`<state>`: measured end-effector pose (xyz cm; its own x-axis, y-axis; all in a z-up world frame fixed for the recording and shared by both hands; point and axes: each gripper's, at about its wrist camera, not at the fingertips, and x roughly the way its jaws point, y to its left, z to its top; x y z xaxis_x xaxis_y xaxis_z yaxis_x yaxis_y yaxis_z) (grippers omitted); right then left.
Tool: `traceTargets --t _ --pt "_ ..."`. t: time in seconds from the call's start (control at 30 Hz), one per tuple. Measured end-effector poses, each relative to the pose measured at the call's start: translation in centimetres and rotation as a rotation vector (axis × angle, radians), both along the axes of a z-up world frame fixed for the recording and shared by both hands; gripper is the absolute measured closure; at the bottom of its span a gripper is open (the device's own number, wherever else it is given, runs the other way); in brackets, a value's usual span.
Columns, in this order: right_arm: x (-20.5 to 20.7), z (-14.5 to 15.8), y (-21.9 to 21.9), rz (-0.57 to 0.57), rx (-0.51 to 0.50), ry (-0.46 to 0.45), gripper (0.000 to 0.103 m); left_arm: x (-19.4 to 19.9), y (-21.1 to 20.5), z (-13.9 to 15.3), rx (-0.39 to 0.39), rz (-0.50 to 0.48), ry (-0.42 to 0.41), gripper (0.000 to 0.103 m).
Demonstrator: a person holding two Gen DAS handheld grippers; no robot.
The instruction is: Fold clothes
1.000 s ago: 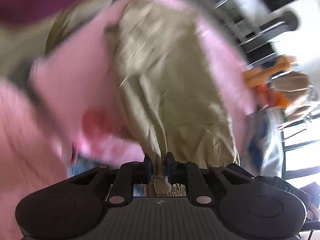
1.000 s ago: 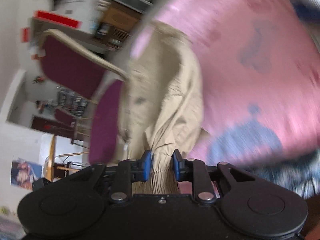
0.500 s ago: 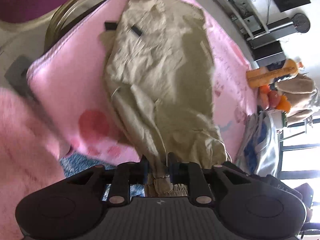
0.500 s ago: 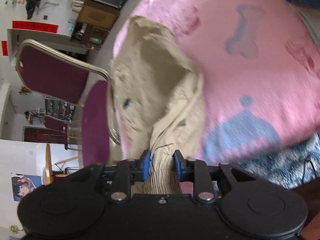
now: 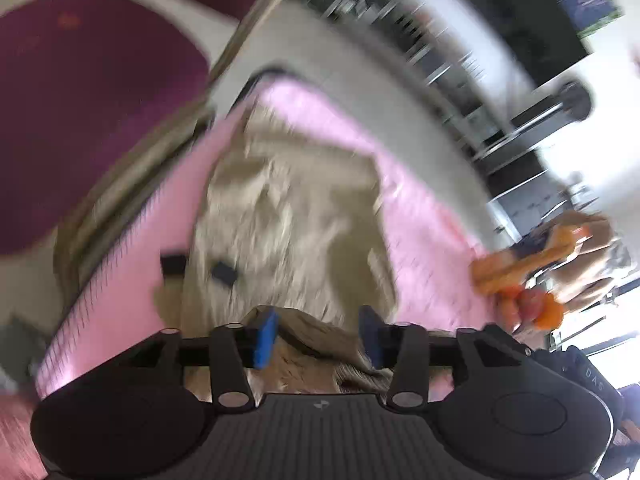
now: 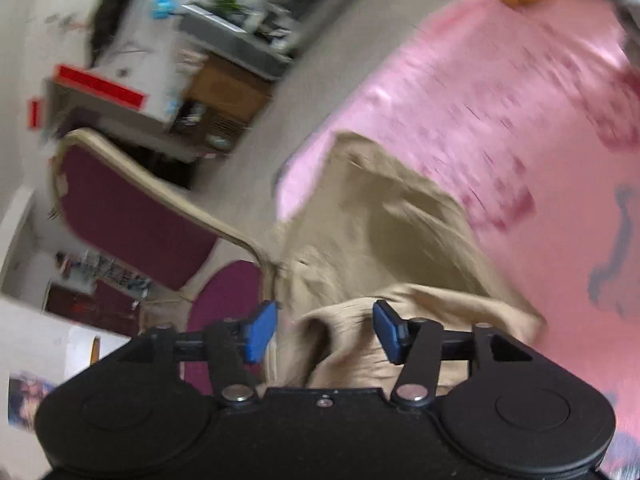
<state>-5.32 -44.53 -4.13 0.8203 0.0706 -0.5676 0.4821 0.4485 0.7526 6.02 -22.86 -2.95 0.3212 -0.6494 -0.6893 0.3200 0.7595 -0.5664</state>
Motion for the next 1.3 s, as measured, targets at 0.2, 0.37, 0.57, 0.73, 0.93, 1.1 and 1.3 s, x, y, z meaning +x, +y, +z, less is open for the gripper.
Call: traceTargets --t 0.2,0.37,0.57,0.73,0.93,1.1,1.3 --pt "-1.4 1.2 -1.4 0.074 -0.166 0.029 0.043 -1.4 2.6 -1.7 0.123 0.016 -0.099 0.053" --pt "-0.3 -0.4 -2.2 0.193 -0.291 0.141 0.043 -2.2 1.1 -5.6 0.25 0.0 -0.105 0.053" --pt "0.4 -4.4 -2.3 0.283 -0.354 0.166 0.059 -0.3 -2.4 -8.0 0.305 -0.056 -0.151 0.052" --pt "1.0 -7.3 -2.9 0.305 -0.355 0.11 0.06 -0.4 -4.4 -9.4 0.362 -0.087 -0.226 0.051" --pt "2.9 -9.1 -2.4 0.387 -0.383 0.071 0.053 -1.0 -6.2 -10.7 0.455 -0.142 -0.283 0.051" --pt "4.0 -10.1 -0.3 0.469 -0.524 0.114 0.049 -1.5 -7.7 -11.8 0.531 -0.188 -0.329 0.052" --pt "4.8 -11.3 2.7 0.51 -0.721 0.212 0.079 -2.7 -8.9 -12.5 0.618 -0.234 -0.423 0.055"
